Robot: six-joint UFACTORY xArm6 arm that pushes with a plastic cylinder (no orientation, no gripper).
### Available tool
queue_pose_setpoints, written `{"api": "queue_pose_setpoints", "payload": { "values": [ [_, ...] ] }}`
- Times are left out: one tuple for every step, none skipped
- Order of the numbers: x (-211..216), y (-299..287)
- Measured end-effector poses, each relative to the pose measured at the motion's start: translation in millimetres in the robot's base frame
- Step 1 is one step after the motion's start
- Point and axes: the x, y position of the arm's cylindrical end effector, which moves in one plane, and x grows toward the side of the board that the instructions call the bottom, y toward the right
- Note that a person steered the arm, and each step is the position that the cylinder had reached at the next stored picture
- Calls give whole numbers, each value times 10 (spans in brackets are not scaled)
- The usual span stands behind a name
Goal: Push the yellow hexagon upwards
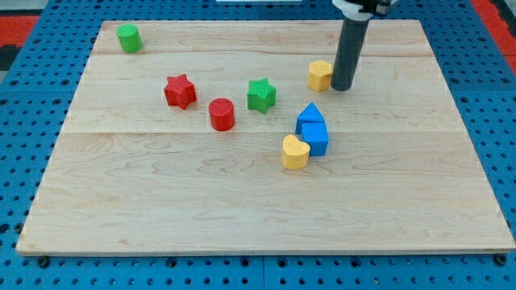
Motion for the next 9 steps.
{"api": "queue_pose_setpoints", "payload": {
  "values": [
    [-556, -523],
    [-719, -1022],
    [-79, -793],
    [-86, -1166],
    [-469, -1195],
    [-719, -1435],
    [-559, -1631],
    [-572, -1718],
    [-739, -1412]
  ]
}}
